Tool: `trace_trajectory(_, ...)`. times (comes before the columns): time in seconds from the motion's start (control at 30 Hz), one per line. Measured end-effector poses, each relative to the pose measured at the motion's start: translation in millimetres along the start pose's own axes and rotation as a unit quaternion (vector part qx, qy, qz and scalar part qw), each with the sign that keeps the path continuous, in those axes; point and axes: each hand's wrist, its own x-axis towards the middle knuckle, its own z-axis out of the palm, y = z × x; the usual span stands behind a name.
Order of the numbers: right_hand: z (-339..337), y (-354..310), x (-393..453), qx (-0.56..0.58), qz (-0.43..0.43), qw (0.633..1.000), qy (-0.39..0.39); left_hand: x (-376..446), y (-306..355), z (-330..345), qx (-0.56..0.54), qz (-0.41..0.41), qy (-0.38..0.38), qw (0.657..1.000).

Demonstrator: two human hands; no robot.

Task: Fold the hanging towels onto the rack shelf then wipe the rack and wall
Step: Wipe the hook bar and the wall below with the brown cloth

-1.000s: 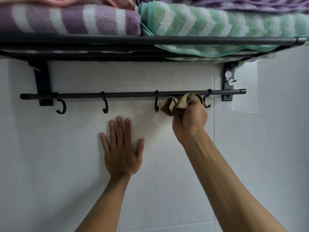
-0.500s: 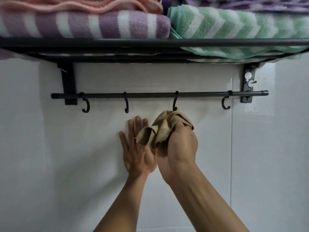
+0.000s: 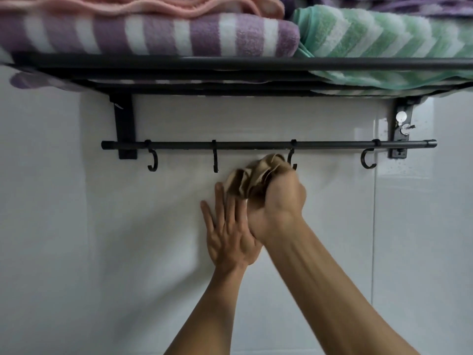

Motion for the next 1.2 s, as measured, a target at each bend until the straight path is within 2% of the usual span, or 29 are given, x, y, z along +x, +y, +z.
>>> trace_trajectory(0.07,10,-7,4,-0.006,-0.031,0.999,0.036,2,6,-9,-0.030,-0.011,-0.032,0.999)
trace_trajectory(0.13,15,-4,9,-0.015,-0.036,0.999,0.032,-1,7,-13,-0.026,0.007,-0.010,1.000)
trace_trajectory(0.23,20,21,5,-0.069,-0.014,0.997,-0.022,-2,4,-17,-0.194,-0.040,0.059,0.978)
trace_trajectory(0.27,23,25,2,-0.092,-0.012,0.995,-0.039,0,6,-23,-0.187,-0.051,0.081,0.978)
trace_trajectory(0.33,28,24,-6,-0.113,-0.018,0.992,-0.051,4,8,-30,-0.108,-0.029,-0.019,0.994)
trace_trajectory(0.37,29,20,-6,-0.105,-0.014,0.994,-0.040,5,8,-29,-0.075,-0.013,-0.045,0.996)
trace_trajectory(0.43,24,9,-4,-0.056,-0.009,0.998,-0.020,6,8,-22,-0.026,-0.009,-0.030,0.999)
trace_trajectory(0.53,19,-3,2,-0.018,-0.042,0.999,0.010,6,7,-19,-0.093,-0.019,0.002,0.995)
trace_trajectory(0.63,22,9,-1,-0.007,-0.036,0.999,-0.010,2,11,-22,-0.089,-0.004,-0.028,0.996)
trace_trajectory(0.7,29,20,-5,-0.028,-0.008,0.999,-0.027,7,12,-36,-0.132,-0.051,-0.004,0.990)
trace_trajectory(0.77,32,25,-9,-0.040,0.010,0.999,-0.036,12,11,-47,-0.083,-0.013,-0.033,0.996)
trace_trajectory(0.8,29,23,-8,-0.034,0.019,0.999,-0.026,10,10,-43,-0.055,0.002,-0.085,0.995)
trace_trajectory(0.83,27,18,-7,-0.019,0.026,0.999,-0.015,8,8,-41,-0.056,0.007,-0.105,0.993)
trace_trajectory(0.9,20,6,-5,0.013,0.008,1.000,0.014,9,7,-28,-0.071,-0.011,-0.069,0.995)
trace_trajectory(0.97,15,-3,-3,0.022,-0.030,0.998,0.050,6,8,-26,-0.078,-0.026,-0.064,0.995)
trace_trajectory(1.03,16,-5,-3,0.010,-0.039,0.997,0.060,6,8,-24,-0.091,-0.014,-0.038,0.995)
trace_trajectory(1.2,28,15,4,-0.037,-0.015,0.999,-0.019,5,8,-21,-0.060,-0.013,-0.070,0.996)
